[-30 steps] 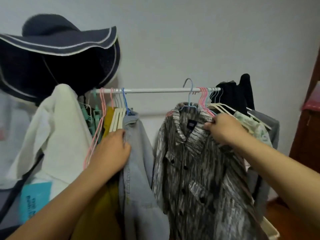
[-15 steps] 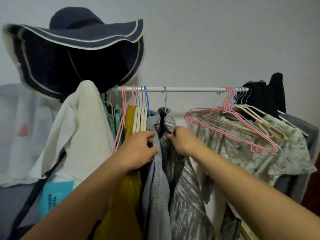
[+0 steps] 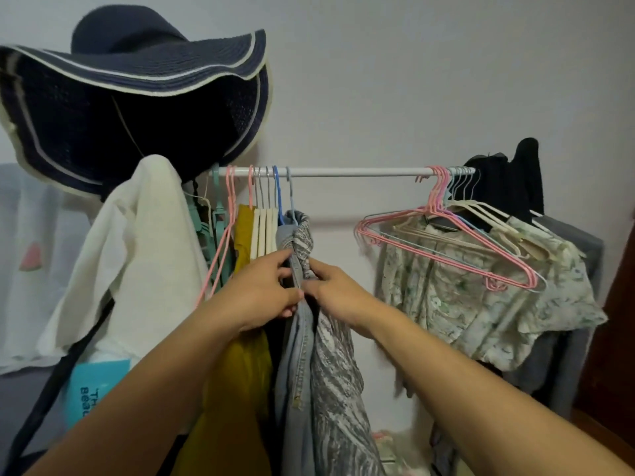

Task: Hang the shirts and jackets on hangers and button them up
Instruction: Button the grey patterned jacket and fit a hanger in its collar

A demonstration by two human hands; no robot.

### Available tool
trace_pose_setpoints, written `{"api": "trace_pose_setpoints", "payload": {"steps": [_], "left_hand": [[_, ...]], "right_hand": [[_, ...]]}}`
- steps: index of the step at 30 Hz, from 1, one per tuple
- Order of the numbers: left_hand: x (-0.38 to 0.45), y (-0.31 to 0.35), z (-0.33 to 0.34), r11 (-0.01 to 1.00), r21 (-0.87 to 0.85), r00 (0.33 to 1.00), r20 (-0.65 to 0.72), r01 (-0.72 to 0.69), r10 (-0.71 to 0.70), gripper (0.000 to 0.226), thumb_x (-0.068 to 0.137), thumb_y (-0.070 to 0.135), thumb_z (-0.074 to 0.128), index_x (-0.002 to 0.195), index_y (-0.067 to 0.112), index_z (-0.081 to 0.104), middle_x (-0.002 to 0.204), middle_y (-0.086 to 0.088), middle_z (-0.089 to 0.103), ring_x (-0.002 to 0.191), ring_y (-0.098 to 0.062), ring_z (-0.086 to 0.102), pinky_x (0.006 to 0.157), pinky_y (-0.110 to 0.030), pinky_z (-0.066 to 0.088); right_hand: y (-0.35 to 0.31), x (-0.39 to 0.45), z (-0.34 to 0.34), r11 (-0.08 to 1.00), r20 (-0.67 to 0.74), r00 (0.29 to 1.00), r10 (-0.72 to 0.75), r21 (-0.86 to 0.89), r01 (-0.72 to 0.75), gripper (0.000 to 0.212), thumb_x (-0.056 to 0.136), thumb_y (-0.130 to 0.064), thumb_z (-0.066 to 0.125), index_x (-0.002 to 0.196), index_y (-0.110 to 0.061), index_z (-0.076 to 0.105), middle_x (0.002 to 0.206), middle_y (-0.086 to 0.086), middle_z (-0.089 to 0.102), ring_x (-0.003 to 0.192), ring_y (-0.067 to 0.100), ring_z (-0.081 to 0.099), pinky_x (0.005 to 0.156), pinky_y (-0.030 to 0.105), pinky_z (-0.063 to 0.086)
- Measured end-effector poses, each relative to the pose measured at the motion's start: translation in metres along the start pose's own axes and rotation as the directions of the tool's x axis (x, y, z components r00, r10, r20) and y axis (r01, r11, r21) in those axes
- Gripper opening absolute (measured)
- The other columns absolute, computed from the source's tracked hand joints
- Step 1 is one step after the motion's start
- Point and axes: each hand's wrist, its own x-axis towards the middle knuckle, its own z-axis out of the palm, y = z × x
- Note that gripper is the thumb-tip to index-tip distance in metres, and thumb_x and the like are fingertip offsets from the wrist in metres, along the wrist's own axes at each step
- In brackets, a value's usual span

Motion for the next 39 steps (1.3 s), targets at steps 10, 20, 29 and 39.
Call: {"api": "trace_pose_setpoints", "payload": {"steps": [10, 20, 29, 39], "left_hand": [[-0.009, 0.011, 0.020, 0.646, 0.738, 0.894, -0.135, -0.197, 0.427, 0.049, 0.102, 0.049, 0.047, 0.149, 0.034, 0.045, 0.147, 0.002, 0.040, 0.135, -0.020, 0.036, 0.112, -0.039, 0.033], [0.037, -0.001, 0.038, 0.580, 0.782, 0.922, -0.019, -0.228, 0.388, 0.041, 0.102, 0.045, 0.043, 0.140, 0.036, 0.055, 0.152, 0.007, 0.040, 0.143, -0.017, 0.022, 0.117, -0.043, 0.021], [0.034, -0.001, 0.033, 0.589, 0.779, 0.932, -0.015, -0.216, 0.362, 0.040, 0.102, 0.045, 0.044, 0.140, 0.039, 0.055, 0.157, 0.009, 0.035, 0.146, -0.016, 0.018, 0.120, -0.044, 0.015], [0.030, 0.026, 0.045, 0.661, 0.711, 0.923, -0.045, -0.238, 0.381, 0.038, 0.101, 0.044, 0.048, 0.137, 0.037, 0.058, 0.153, 0.003, 0.040, 0.143, -0.022, 0.023, 0.119, -0.045, 0.020]], "right_hand": [[0.069, -0.065, -0.141, 0.530, -0.381, 0.904, -0.195, -0.816, -0.230, 0.040, 0.098, -0.019, 0.055, 0.137, -0.013, 0.055, 0.132, 0.009, 0.055, 0.123, 0.031, 0.050, 0.102, 0.042, 0.044], [0.112, -0.070, -0.270, 0.073, -0.692, 0.707, -0.148, -0.720, -0.690, 0.038, 0.089, -0.011, 0.060, 0.124, -0.009, 0.046, 0.126, 0.015, 0.050, 0.118, 0.037, 0.044, 0.089, 0.046, 0.050], [0.101, -0.065, -0.263, -0.177, -0.533, 0.810, -0.244, -0.797, -0.577, 0.017, 0.086, -0.021, 0.068, 0.102, -0.016, 0.069, 0.098, 0.005, 0.066, 0.090, 0.026, 0.063, 0.068, 0.035, 0.049], [0.060, -0.062, -0.243, 0.100, -0.462, 0.773, -0.435, -0.878, -0.468, 0.014, 0.101, -0.019, 0.049, 0.097, -0.009, 0.057, 0.090, 0.013, 0.059, 0.078, 0.033, 0.055, 0.058, 0.036, 0.035]]}}
